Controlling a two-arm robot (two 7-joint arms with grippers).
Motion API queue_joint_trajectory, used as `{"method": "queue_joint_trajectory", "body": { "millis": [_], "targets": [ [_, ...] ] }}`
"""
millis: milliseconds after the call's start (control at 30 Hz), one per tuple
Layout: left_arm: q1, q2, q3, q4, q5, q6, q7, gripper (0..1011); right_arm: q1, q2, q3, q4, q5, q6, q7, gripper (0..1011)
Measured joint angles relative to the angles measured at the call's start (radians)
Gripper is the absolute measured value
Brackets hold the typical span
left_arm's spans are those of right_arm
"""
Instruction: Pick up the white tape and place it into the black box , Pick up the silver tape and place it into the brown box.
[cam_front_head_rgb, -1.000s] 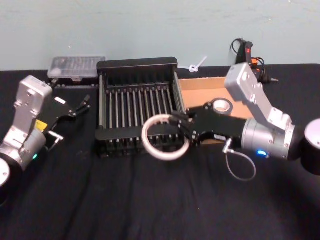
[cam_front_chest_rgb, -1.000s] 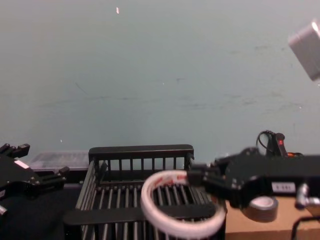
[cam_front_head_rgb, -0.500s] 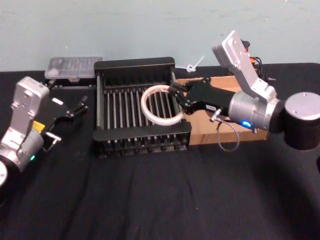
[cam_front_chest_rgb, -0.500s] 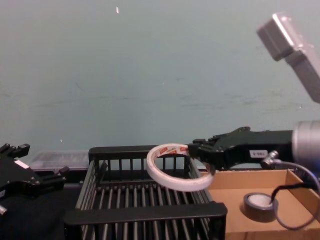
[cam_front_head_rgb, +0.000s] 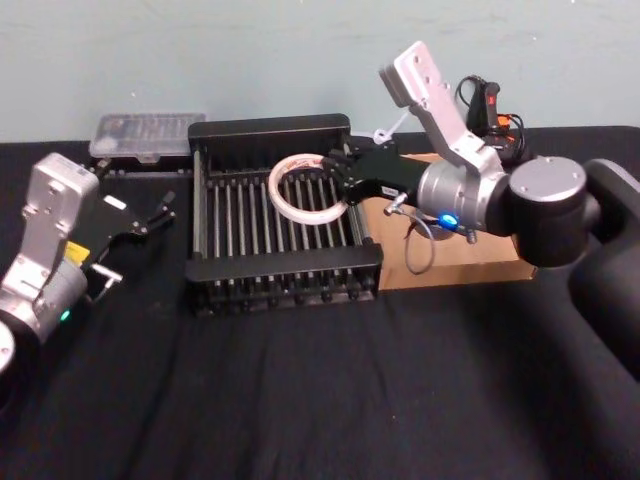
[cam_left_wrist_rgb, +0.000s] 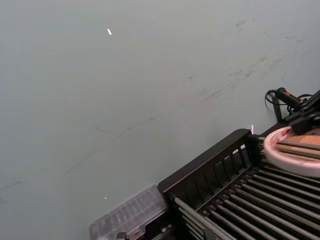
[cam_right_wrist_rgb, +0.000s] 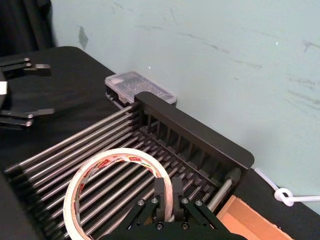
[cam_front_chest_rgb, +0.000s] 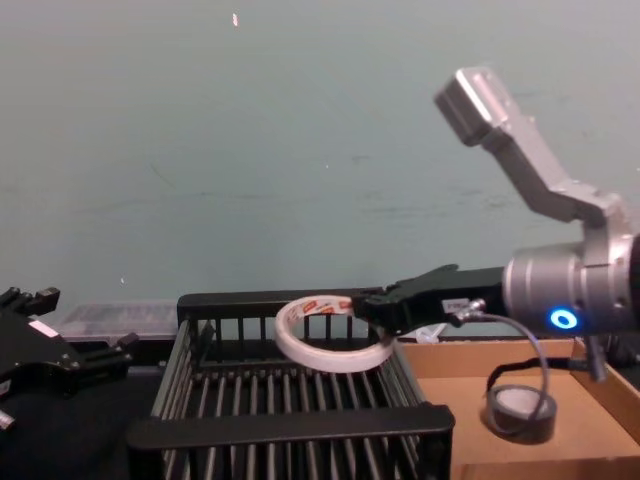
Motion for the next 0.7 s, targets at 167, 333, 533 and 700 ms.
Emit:
{"method": "queue_joint_trajectory", "body": {
  "millis": [167,333,533,700],
  "targets": [
    [0.000,0.000,0.000,0.000,0.000,0.000,0.000,1001,0.028,-0.038,-0.001,0.074,-0.017,-0.009,-0.005,96],
    [0.000,0.000,0.000,0.000,0.000,0.000,0.000,1001,0.045,-0.065,0.000,0.128,-0.033,-0.018,-0.006,96],
    [0.000,0.000,0.000,0.000,0.000,0.000,0.000,1001,0.048,-0.072,0.002,0.141,-0.042,-0.021,-0.005,96],
    [0.000,0.000,0.000,0.000,0.000,0.000,0.000,1001,0.048,-0.070,0.002,0.138,-0.041,-0.021,-0.005,95]
  ]
}}
